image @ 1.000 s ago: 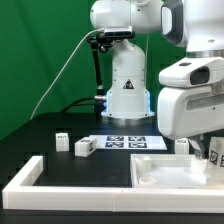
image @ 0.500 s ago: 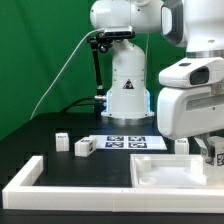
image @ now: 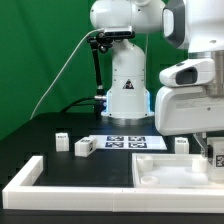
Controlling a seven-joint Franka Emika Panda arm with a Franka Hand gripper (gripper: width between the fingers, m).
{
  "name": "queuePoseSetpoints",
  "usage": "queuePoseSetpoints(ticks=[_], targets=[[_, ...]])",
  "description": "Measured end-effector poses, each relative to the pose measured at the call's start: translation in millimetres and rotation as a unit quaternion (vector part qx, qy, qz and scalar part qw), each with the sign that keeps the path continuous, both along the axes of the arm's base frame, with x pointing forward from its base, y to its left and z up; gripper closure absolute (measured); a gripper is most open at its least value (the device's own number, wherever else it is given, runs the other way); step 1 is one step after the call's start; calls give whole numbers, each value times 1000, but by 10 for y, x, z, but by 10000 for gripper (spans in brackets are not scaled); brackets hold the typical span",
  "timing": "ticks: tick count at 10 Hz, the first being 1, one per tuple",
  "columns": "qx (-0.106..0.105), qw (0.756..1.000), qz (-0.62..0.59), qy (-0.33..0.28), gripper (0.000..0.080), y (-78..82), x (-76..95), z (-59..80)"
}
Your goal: Assemble one leg
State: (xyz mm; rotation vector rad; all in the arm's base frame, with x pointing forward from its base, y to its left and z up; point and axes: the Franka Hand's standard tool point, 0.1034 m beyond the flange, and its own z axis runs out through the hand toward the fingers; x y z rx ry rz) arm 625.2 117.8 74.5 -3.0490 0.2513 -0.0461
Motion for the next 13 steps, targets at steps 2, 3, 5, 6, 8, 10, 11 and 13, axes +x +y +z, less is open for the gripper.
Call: queuePoseSetpoints(ticks=[2,3,5,6,8,10,11,13], targets=[[-4,993,-119,5,509,-12,8,-2],[-4,982,-190,2,509,-13,9,1],[-8,946,-325,1,508,-12,-10,4],[-3,935,-356,5,508,-23,-8,4],[5,925,-379,14,508,-35,-9,5],[3,938,-347,11,504,-31,-11,2],[2,944,-328,11,302,-31,-14,-4],[-3,971,-239,5,178,3,-23,-6]])
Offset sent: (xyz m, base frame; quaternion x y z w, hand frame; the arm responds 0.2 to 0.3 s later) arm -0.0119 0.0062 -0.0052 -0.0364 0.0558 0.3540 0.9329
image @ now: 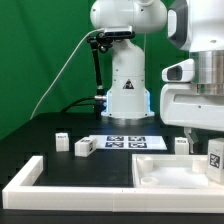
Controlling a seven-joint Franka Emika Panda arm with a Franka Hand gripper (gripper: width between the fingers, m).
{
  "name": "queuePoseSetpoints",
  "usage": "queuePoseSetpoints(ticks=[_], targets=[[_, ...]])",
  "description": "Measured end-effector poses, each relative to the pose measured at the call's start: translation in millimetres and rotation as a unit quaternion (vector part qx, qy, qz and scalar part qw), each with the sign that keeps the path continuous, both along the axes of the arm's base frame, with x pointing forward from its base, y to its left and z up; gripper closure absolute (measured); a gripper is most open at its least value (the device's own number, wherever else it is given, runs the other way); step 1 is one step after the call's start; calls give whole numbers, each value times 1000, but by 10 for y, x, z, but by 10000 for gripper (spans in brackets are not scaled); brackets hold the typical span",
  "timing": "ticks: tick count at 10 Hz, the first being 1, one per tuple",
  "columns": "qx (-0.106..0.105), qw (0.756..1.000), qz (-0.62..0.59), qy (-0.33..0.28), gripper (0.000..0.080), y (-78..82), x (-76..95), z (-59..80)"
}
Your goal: Assemble one leg
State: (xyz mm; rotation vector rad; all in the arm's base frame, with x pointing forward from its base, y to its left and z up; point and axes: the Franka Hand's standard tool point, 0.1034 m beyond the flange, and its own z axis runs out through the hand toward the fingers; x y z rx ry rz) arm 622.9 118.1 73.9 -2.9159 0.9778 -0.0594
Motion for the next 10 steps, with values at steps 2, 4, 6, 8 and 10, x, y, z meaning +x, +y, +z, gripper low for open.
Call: queuePoseSetpoints(ticks=[2,4,6,8,10], targets=[[-6,993,114,-6,151,48,-4,9],[-13,977,214,-11,151,60,0,15],[-21,943,332,-15,150,44,8,16],[-30,908,417,-18,150,62,4,15],[-35,876,480,-21,150,52,9,20]])
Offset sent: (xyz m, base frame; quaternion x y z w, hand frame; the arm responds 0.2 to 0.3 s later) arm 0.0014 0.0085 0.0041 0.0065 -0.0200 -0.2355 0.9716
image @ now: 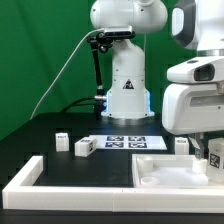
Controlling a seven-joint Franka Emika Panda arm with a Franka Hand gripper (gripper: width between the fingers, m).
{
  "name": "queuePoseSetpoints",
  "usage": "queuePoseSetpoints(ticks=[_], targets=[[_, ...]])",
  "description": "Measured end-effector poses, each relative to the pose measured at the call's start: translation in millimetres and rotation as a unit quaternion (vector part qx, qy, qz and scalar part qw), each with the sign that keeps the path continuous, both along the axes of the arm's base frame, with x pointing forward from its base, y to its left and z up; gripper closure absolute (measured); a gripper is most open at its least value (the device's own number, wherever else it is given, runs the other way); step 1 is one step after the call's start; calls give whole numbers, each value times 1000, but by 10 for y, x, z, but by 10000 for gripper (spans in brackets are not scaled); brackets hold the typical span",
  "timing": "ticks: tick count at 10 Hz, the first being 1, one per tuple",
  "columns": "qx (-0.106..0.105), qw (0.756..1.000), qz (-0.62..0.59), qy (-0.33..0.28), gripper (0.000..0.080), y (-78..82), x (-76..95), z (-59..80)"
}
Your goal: Assemble one leg
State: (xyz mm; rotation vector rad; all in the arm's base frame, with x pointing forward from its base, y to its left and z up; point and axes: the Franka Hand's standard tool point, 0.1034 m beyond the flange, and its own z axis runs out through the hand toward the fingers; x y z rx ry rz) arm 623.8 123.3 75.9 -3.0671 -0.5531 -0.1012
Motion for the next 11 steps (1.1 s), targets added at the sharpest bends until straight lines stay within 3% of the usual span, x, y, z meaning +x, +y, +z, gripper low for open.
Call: queuePoseSetpoints(ticks=[1,2,3,4,5,7,8,11], targets=[[-1,1000,18,-1,150,-6,0,-2],[-1,1000,16,0,261,-5,0,-2],[-1,1000,16,0,433,-5,0,-2],[-1,1000,16,0,433,-5,0,-3],[-1,1000,16,0,509,-5,0,-3],[3,999,-35,0,509,-5,2,-2],[8,993,-115,1,509,-16,6,-4],[21,941,-338,5,509,-46,9,-19]])
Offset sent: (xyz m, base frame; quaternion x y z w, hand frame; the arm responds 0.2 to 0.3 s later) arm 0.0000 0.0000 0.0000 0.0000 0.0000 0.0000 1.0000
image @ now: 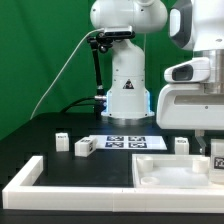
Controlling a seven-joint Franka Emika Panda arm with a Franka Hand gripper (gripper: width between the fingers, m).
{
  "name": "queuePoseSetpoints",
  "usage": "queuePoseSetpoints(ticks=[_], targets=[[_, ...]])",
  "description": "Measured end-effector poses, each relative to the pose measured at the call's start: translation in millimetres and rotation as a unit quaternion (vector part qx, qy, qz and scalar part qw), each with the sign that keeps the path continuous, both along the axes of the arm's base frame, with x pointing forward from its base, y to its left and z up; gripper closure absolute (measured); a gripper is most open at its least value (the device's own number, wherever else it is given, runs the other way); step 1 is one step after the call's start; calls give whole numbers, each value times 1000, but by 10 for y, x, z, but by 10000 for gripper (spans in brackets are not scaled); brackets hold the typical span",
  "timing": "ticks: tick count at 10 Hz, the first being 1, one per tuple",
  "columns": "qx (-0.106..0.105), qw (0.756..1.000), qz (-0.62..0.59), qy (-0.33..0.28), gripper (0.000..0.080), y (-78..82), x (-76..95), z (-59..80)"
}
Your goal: Assemble one leg
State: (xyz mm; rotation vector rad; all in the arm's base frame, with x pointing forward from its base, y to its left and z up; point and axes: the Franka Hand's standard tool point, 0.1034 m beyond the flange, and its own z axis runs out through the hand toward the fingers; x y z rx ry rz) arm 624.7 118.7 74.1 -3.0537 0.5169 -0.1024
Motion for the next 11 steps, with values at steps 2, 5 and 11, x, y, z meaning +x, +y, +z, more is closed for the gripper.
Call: queuePoseSetpoints(ticks=[2,5,11], targets=[[4,990,-144,-4,509,-9,12,-6],[18,953,-304,-7,509,-32,17,-5],[27,949,-315,-3,180,16,7,-7]])
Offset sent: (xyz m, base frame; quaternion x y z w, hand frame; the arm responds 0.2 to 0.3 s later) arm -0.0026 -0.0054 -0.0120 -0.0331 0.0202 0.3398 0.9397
